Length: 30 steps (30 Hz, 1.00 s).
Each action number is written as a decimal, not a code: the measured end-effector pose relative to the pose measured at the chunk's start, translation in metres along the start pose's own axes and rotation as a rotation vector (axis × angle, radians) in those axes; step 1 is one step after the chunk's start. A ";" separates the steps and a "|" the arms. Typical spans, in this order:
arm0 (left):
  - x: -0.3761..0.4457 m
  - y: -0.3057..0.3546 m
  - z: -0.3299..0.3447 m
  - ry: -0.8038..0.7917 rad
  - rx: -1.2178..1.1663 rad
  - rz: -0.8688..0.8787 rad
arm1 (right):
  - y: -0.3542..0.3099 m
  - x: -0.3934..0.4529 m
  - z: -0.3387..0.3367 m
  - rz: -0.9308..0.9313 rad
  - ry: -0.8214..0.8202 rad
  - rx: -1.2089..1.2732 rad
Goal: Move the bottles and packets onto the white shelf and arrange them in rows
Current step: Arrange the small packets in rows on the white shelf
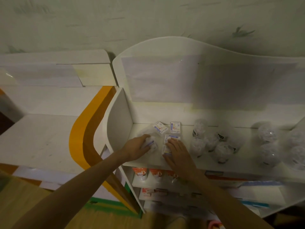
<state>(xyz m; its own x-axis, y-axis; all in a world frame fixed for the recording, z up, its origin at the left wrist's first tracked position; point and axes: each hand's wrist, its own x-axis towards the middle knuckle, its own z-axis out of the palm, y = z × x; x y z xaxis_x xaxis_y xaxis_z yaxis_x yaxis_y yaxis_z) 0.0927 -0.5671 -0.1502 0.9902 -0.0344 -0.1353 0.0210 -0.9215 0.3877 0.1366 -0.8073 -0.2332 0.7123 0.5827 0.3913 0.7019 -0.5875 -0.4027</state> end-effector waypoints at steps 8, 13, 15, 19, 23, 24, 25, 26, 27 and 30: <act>-0.010 0.002 0.011 0.075 0.061 -0.013 | 0.003 0.001 0.000 -0.016 0.008 -0.017; -0.016 -0.003 0.012 0.113 0.257 -0.038 | 0.004 0.001 0.002 -0.007 0.009 0.005; -0.019 -0.003 0.014 0.134 0.264 -0.024 | 0.004 0.001 0.002 -0.015 0.003 0.004; -0.024 -0.007 0.016 0.180 0.245 0.112 | 0.006 0.000 0.002 -0.044 -0.012 -0.008; -0.028 -0.014 0.016 0.026 0.232 0.207 | 0.007 0.000 0.002 -0.038 -0.018 -0.009; -0.030 -0.014 0.017 -0.002 0.236 0.201 | 0.007 0.000 0.002 -0.040 -0.017 -0.015; -0.031 -0.014 0.017 -0.013 0.244 0.200 | 0.007 0.000 0.002 -0.042 -0.017 -0.017; -0.032 -0.015 0.017 -0.014 0.256 0.201 | 0.006 0.000 0.003 -0.043 -0.014 -0.018; -0.033 -0.014 0.018 -0.012 0.269 0.199 | 0.006 -0.001 0.003 -0.043 -0.011 -0.021; -0.033 -0.015 0.021 0.042 0.316 0.203 | 0.006 -0.001 0.002 -0.052 -0.006 -0.053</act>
<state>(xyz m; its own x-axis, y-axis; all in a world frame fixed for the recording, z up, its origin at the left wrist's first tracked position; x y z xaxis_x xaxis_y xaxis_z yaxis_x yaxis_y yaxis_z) 0.0570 -0.5604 -0.1704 0.9747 -0.2190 -0.0446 -0.2137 -0.9716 0.1019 0.1405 -0.8101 -0.2381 0.6751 0.6160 0.4058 0.7371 -0.5853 -0.3378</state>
